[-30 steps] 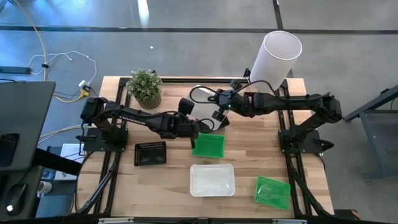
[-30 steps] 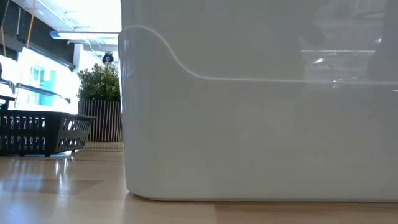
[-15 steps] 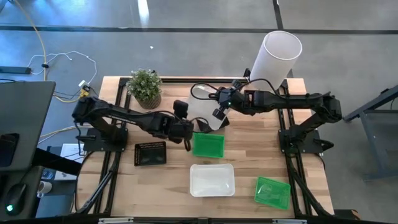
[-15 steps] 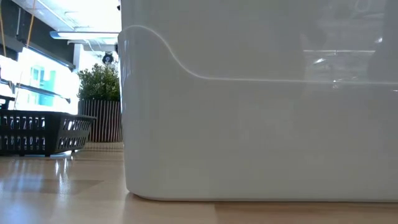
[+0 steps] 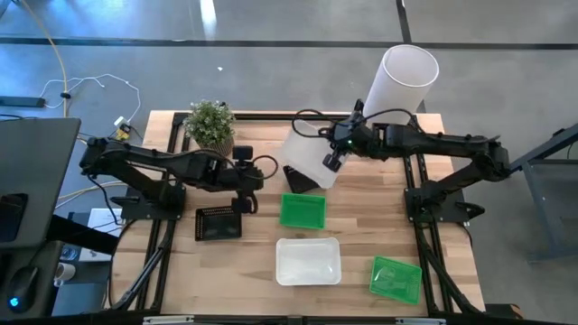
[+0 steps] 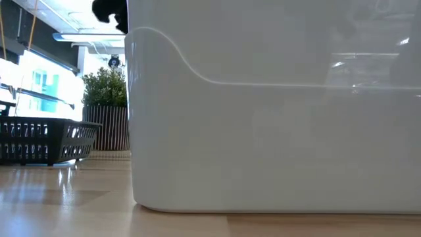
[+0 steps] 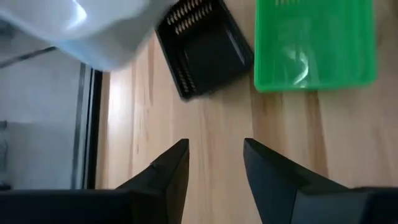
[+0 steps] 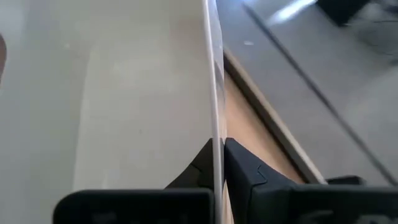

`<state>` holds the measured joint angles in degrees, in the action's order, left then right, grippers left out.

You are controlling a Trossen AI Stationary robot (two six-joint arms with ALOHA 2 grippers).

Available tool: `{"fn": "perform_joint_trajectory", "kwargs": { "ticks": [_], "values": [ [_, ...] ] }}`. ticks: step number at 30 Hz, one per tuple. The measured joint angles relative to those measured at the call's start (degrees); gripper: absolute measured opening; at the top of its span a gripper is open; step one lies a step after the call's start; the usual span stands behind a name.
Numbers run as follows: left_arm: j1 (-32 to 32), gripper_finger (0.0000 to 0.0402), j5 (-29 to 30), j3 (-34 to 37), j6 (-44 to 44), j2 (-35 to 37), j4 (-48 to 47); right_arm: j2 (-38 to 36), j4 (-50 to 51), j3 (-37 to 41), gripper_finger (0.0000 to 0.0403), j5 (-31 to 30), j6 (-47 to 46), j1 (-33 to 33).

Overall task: Stack baskets by color
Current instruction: Stack the top white bin on the stacked white bin

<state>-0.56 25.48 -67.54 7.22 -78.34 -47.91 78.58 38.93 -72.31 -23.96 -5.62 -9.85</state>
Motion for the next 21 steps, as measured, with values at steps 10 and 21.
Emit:
{"fn": "perform_joint_trajectory", "kwargs": {
  "ticks": [10,21],
  "values": [
    [0.02,0.0137,-3.75,2.26,-4.31,6.18,-0.37,-3.93,1.75,0.0,0.0,24.55,-1.98,0.55],
    [0.02,0.0136,-9.9,2.2,-6.54,8.51,0.73,2.75,2.41,0.03,0.0,37.63,-2.06,8.21]
  ]
}}
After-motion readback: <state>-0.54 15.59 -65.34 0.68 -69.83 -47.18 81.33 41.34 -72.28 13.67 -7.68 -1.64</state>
